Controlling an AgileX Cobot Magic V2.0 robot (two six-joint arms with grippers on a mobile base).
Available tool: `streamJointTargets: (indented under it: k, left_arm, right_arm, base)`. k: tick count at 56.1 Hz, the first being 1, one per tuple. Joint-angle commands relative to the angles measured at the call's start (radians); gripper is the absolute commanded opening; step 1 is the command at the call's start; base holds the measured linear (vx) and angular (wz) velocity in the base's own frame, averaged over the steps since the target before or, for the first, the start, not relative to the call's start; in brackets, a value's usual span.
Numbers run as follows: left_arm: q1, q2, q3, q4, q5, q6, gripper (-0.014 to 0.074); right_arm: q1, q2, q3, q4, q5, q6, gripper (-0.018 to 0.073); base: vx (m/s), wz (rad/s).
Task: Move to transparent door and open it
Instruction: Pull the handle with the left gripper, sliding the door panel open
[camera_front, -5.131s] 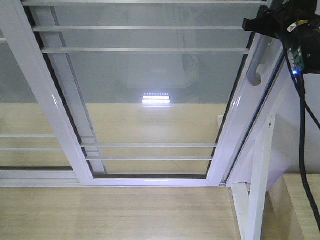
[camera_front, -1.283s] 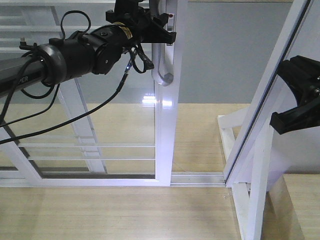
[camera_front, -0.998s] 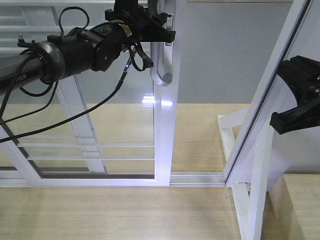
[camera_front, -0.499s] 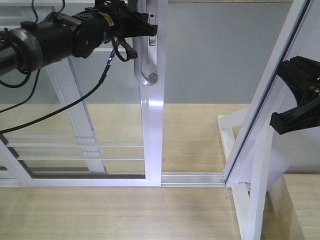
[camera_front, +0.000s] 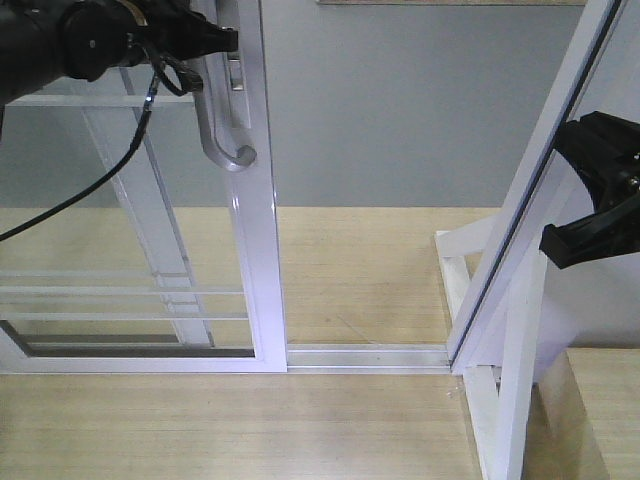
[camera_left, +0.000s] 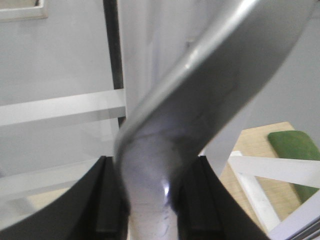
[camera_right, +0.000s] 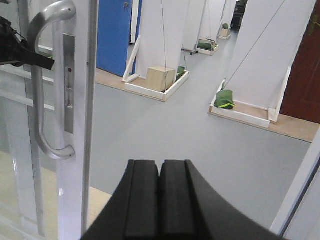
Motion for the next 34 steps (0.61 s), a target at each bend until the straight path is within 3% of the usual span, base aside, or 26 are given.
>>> streamJointTargets:
  k: [1, 19, 34]
  left_arm:
    - [0.053, -0.064, -0.041, 0.043, -0.188, 0.009, 0.0000]
    - [0.111, -0.094, -0.040, 0.049, -0.173, 0.009, 0.0000]
    - [0.151, -0.135, -0.033, 0.053, -0.047, 0.011, 0.0000]
  right_arm:
    - [0.001, -0.009, -0.027, -0.007, -0.091, -0.007, -0.0006]
    - [0.001, -0.009, -0.027, -0.002, -0.091, 0.000, -0.0006]
    - [0.001, -0.009, -0.027, -0.002, -0.090, 0.000, -0.0006]
  base:
    - [0.00, 0.00]
    - [0.00, 0.00]
    - [0.00, 0.00]
